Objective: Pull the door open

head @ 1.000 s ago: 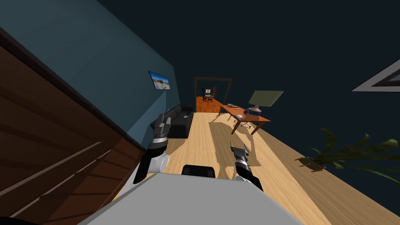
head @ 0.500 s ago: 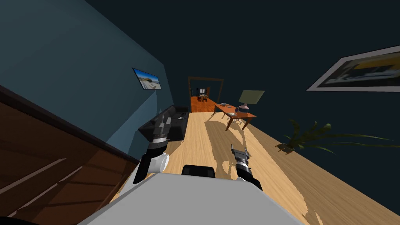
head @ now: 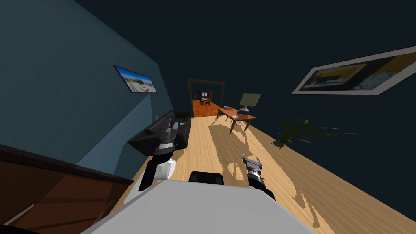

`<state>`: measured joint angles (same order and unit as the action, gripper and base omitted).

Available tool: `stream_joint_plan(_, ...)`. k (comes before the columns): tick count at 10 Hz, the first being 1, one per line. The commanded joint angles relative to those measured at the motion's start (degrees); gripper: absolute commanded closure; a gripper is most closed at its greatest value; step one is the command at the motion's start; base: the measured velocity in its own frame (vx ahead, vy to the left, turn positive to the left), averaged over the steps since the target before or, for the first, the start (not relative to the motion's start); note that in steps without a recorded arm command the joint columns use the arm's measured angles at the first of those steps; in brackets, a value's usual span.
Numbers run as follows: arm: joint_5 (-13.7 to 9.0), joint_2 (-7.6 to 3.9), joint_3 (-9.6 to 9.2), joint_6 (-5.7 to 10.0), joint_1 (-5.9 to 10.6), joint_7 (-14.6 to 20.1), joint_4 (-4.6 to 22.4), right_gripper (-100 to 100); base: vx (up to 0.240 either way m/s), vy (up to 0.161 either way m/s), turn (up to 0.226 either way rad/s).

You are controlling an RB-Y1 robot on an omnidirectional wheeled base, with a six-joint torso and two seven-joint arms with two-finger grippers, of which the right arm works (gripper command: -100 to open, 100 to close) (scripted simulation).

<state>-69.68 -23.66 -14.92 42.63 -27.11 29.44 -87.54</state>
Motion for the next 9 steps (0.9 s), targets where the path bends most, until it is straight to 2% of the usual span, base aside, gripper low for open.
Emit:
stream_joint_plan(1, -1.70, -0.47, -0.34, 0.35, 0.01, 0.72, 0.88, -100, 0.004, -0.003, -0.205)
stream_joint_plan(2, -3.28, -0.93, -0.68, 0.67, 0.04, 1.39, 1.77, -100, 0.003, -0.003, -0.358)
stream_joint_plan(9, -11.20, -3.24, -2.36, 2.27, 0.20, 4.77, 6.20, -100, 0.000, 0.003, -0.225)
